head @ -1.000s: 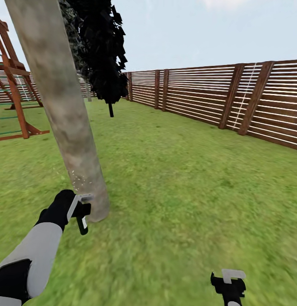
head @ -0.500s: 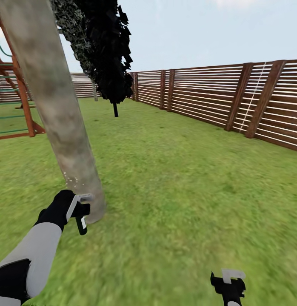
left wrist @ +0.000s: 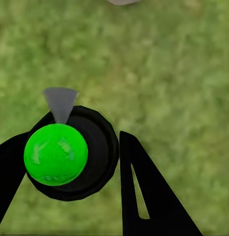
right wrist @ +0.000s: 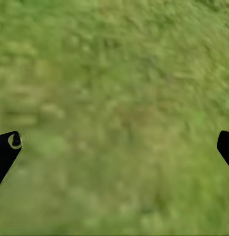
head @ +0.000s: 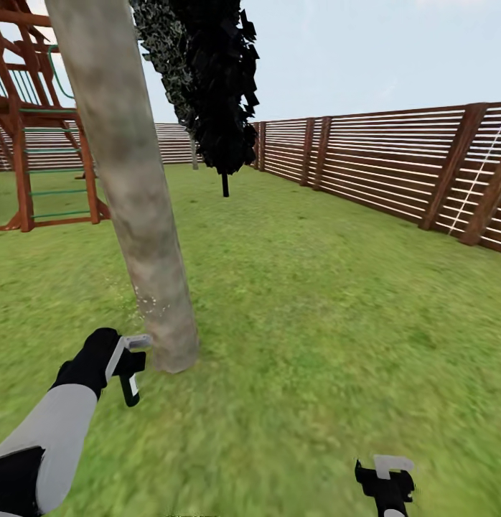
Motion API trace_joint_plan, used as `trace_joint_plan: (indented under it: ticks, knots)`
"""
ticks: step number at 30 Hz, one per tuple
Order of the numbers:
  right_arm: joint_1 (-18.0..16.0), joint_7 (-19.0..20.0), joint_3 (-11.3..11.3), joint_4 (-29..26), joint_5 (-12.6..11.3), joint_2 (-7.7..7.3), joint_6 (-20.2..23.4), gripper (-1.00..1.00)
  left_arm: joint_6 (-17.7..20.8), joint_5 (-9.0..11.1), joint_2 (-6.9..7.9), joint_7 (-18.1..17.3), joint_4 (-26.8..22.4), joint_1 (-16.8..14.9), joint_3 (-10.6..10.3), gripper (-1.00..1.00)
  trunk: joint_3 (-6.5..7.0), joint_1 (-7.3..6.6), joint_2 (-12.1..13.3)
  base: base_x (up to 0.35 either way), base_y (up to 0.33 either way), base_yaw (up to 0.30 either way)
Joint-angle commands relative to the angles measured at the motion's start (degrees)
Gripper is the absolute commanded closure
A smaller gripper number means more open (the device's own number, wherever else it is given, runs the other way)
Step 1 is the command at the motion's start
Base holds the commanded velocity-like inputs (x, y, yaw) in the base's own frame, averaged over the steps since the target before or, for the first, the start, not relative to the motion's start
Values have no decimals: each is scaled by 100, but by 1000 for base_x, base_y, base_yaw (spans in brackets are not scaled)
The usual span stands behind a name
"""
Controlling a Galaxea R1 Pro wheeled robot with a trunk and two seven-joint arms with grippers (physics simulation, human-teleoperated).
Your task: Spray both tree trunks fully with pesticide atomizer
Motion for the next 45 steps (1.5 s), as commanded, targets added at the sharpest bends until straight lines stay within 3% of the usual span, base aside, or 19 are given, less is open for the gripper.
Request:
trace_joint_plan:
  ticks: [1,3,6,9,32,41,45]
  knots:
    - [-5,-24,-41,10,61,-1,-19,-100,16,-66,-28,-48,-10,0,-4,100,-5,-1,-2,1,0,277]
    - [-5,-24,-41,10,61,-1,-17,-100,-60,-66,-64,-8,2,7,-10,100,-5,-1,-2,0,0,263]
    - [-5,-19,-41,10,61,-1,-18,-100,-572,-6,-124,406,237,12,17,100,-5,-1,-2,0,0,68]
    - [-5,-18,-41,37,71,-9,-19,-100,-669,20,-176,474,345,7,38,100,-5,-1,-2,0,0,10]
    - [-5,-18,-40,54,70,1,-15,-100,-676,30,-192,453,458,12,48,100,-5,-1,-2,42,-239,5]
    - [-5,-18,-41,54,71,7,-17,-100,-683,30,-185,448,478,16,57,100,-5,-1,-2,154,-256,226]
    - [-5,-18,-40,54,70,7,-13,-100,-726,30,-185,444,808,20,57,100,-5,-1,-2,232,-186,113]
